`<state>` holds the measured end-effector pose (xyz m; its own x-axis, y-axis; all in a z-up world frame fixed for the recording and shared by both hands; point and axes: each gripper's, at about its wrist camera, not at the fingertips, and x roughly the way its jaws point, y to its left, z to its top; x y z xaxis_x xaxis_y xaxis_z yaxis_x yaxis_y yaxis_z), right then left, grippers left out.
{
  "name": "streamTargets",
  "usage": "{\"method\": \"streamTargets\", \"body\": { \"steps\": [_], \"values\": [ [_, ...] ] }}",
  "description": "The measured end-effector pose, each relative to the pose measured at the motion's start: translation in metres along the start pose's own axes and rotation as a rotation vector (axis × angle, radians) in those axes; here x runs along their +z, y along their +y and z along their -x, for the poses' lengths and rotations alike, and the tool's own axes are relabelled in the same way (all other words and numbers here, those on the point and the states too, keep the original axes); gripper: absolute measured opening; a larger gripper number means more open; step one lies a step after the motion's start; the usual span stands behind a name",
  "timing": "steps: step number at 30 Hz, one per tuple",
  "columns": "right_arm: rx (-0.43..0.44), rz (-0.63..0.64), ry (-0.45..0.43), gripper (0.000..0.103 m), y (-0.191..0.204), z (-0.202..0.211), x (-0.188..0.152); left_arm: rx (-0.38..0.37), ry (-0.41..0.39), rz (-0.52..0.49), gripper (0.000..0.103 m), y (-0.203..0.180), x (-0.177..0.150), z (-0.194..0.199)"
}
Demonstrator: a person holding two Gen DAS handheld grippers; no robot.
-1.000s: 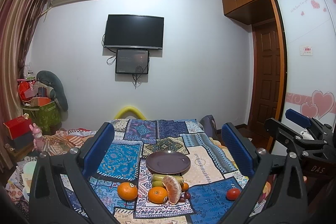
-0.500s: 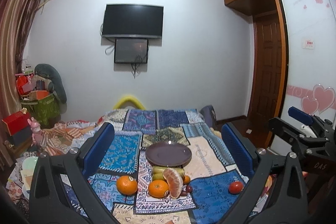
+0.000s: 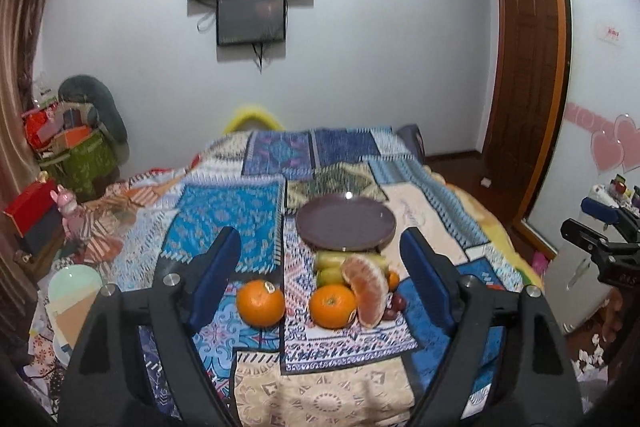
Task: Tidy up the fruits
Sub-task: 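Grasp the red tomato with the right gripper while the left gripper grasps an orange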
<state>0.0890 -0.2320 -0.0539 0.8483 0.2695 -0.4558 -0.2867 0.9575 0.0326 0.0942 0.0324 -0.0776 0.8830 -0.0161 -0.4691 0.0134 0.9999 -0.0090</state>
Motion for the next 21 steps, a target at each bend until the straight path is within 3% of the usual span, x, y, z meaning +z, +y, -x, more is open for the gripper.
{"method": "streamTargets", "body": {
  "steps": [3,6,8,10,16,21],
  "values": [
    [0.005,-0.025,0.077,0.079,-0.014,-0.012,-0.01,-0.009,0.045,-0.003,0.078,0.005,-0.003,-0.013],
    [0.002,-0.029,0.149,0.065,-0.023,-0.024,-0.021,-0.04,0.104,0.003,0.067,0.01,-0.007,-0.03],
    [0.004,-0.029,0.196,0.053,-0.028,-0.034,-0.027,-0.073,0.144,-0.007,0.044,0.011,-0.01,-0.042],
    [0.028,-0.045,0.245,0.043,-0.033,-0.042,-0.033,-0.1,0.182,-0.017,0.037,0.009,-0.013,-0.054],
    [0.043,-0.104,0.346,0.041,-0.047,-0.066,-0.055,-0.121,0.27,-0.029,0.037,0.006,-0.024,-0.084],
    [0.046,-0.126,0.4,0.041,-0.052,-0.082,-0.065,-0.143,0.401,-0.019,0.04,0.008,-0.037,-0.118]
  ]
}}
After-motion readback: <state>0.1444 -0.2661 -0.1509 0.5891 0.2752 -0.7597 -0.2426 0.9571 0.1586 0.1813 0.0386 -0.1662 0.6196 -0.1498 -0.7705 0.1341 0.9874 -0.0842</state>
